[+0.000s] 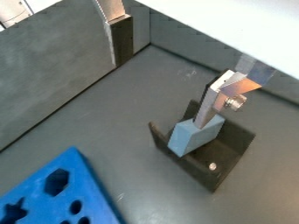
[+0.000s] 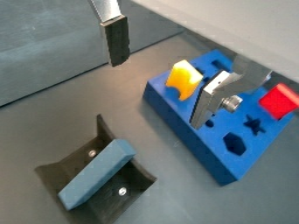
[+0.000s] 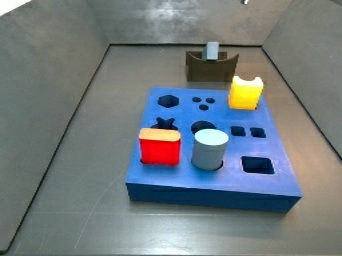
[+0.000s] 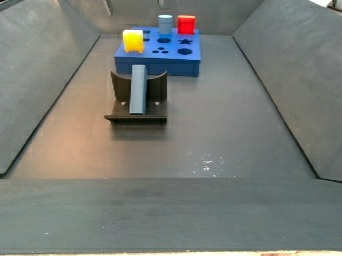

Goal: Pick up the rectangle object. Move up. Place the rectangle object on the fixture. Regrasp the rectangle object. Move to above the board. Insert the rectangle object.
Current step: Regrasp the rectangle object.

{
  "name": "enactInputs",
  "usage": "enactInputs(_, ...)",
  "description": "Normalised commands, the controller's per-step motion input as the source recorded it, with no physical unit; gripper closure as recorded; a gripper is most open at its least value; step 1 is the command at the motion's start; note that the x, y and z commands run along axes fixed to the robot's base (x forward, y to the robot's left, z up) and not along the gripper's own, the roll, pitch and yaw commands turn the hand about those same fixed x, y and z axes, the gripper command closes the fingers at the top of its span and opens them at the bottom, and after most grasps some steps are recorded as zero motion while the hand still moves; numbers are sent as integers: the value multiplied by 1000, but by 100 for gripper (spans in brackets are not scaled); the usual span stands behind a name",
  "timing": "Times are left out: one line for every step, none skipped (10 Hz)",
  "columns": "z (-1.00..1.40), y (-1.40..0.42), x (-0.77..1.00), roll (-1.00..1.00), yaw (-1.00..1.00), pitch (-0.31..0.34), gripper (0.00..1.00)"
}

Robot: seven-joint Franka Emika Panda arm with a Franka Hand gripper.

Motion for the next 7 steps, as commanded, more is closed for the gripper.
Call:
enactInputs(14, -26, -29, 1000, 16, -50, 0)
enactInputs(14, -21, -27, 1000, 16, -55, 0)
enactInputs(11, -21, -23, 1000, 17, -61, 0)
enactInputs(10, -24, -20, 1000, 17, -65, 0)
enactInputs(10, -23, -19, 1000, 17, -68, 0)
enactInputs(8, -19, -21, 1000, 18, -71, 0)
enactInputs(6, -17, -23, 1000, 18, -73, 0)
